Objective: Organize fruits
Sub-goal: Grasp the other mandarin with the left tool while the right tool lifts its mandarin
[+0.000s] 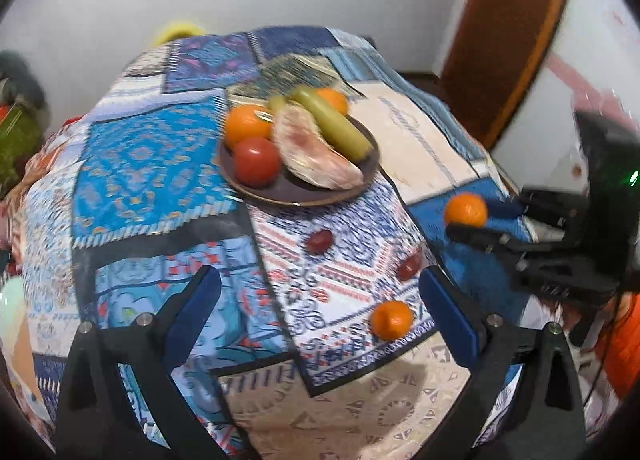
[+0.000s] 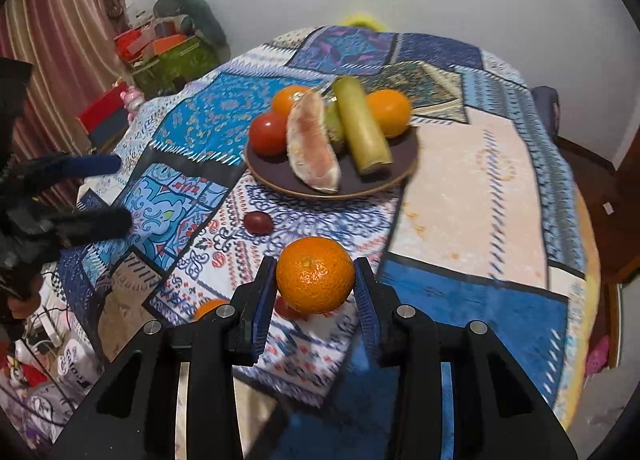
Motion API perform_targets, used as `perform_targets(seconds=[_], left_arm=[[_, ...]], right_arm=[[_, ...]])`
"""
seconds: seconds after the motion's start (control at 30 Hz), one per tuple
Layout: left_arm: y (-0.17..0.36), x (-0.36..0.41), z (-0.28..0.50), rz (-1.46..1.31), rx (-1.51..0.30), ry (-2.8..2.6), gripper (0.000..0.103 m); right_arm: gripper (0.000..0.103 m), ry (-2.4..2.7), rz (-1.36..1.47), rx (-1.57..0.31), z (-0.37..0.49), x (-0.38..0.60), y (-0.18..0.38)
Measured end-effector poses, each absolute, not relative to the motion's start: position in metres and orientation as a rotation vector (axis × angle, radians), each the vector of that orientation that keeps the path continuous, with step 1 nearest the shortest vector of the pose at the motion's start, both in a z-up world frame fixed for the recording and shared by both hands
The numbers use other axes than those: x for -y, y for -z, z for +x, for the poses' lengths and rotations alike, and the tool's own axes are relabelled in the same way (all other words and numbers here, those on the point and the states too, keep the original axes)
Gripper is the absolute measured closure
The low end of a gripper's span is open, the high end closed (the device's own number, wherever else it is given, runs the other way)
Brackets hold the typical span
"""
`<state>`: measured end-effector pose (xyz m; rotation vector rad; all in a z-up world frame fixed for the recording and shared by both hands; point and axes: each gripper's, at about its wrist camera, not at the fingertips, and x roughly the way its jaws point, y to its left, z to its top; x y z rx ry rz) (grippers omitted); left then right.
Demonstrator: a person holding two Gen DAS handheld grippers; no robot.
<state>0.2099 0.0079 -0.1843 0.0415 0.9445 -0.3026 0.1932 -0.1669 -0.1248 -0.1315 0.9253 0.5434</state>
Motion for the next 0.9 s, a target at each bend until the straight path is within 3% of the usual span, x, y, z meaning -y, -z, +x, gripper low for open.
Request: perform_targets(seconds=[0.23,0.9], left_arm=[[0.211,0.030,0.220,0.139,-1.041,0.366,0.003],[0.258,0.053,0.214,0.160,-1.199,0.472,0.068]], right_arm=[[0.068,-0.492,-0.098,-0.903,0.187,0.202,0.118],[0.068,-0.445,-0.038,-0.900,0.179,0.240,0.121]])
